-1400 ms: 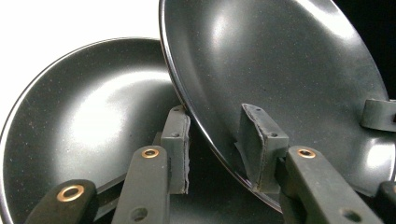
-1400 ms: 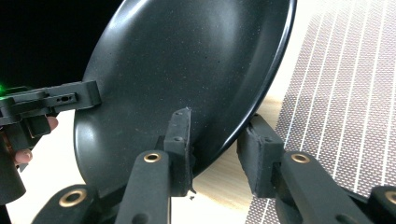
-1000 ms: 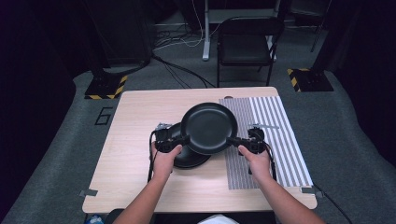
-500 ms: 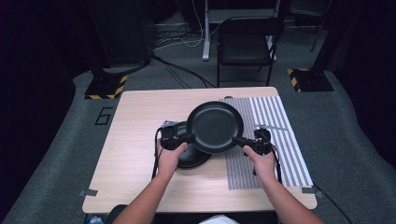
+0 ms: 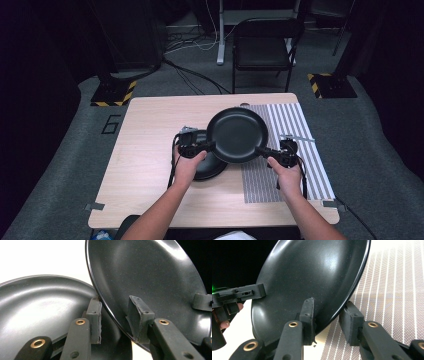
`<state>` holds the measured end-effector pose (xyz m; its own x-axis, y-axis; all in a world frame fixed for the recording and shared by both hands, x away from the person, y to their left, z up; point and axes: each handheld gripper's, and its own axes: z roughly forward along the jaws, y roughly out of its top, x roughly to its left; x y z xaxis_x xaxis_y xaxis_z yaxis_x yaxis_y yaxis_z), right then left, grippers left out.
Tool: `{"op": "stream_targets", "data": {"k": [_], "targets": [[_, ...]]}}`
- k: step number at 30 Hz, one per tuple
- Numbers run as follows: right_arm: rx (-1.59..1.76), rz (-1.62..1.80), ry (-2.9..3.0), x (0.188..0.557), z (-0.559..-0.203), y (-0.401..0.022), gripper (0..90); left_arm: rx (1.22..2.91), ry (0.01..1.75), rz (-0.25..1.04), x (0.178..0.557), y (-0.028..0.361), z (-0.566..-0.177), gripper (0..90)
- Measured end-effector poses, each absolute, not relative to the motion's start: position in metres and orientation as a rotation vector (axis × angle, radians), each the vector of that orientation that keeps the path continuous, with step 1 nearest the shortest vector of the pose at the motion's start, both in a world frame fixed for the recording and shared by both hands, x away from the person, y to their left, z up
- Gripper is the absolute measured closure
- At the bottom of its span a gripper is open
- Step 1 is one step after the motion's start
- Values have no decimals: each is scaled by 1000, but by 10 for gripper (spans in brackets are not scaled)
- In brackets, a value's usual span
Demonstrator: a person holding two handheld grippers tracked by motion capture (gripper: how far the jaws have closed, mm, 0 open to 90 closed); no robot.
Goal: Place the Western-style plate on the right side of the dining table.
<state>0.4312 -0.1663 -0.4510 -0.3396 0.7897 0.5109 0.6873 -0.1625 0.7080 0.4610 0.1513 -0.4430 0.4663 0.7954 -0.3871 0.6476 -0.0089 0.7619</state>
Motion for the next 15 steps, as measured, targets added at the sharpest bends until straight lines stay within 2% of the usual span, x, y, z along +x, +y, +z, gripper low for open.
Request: {"op": "stream_targets", "data": {"k": [15], "targets": [[1764, 1523, 1894, 421, -446, -184, 655, 1750, 1192, 165, 468, 131, -437, 640]]}}
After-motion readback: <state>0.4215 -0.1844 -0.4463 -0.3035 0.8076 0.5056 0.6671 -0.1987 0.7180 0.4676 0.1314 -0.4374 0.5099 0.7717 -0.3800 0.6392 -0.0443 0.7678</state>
